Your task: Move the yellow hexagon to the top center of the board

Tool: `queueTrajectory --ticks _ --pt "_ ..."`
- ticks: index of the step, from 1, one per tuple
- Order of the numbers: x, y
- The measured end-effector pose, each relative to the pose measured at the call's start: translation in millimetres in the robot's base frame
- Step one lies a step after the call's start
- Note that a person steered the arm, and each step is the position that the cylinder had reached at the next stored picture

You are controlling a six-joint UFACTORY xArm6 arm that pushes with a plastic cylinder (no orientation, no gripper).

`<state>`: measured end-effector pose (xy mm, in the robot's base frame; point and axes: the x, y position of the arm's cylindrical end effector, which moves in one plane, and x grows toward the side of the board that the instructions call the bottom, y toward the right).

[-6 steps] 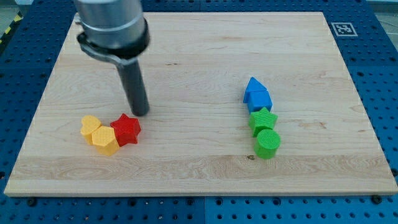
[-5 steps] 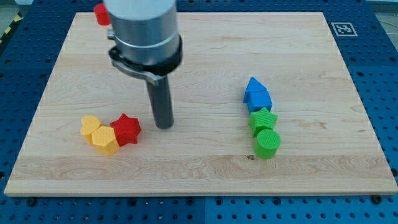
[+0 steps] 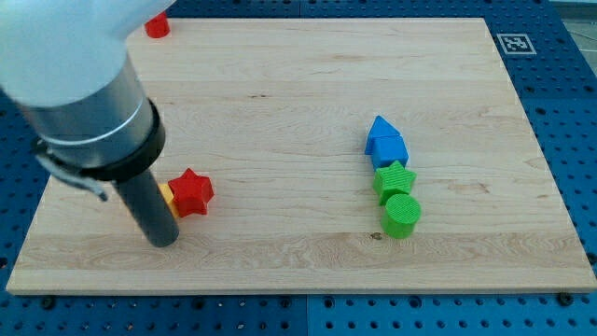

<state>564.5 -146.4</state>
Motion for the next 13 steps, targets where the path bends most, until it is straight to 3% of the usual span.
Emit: queueTrajectory --ticks 4,7,11,13 --pt "-58.4 -34.7" --pt "-167.3 -34.7" --pt "-339.9 42.4" --pt "-369.0 87.4"
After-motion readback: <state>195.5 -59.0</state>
